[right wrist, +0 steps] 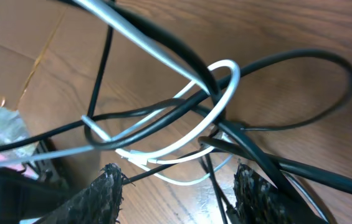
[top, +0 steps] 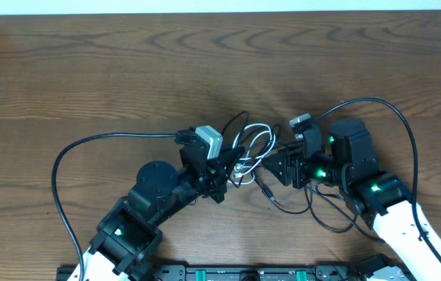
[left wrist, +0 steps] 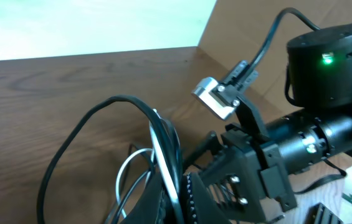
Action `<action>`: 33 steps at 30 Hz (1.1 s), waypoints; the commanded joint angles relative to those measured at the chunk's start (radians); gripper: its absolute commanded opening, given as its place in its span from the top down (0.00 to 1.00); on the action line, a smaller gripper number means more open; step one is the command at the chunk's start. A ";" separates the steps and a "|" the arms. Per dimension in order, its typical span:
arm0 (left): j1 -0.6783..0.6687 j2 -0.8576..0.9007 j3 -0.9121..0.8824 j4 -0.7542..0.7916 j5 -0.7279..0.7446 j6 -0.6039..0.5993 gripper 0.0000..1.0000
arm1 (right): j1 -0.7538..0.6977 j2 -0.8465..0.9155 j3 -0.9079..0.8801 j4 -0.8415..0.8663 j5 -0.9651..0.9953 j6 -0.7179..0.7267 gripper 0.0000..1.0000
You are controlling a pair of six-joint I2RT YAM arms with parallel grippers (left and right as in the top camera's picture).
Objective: Untangle cables
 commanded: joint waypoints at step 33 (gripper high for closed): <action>0.000 0.023 0.013 0.013 0.048 -0.060 0.93 | 0.048 0.138 0.017 0.292 0.106 0.275 0.47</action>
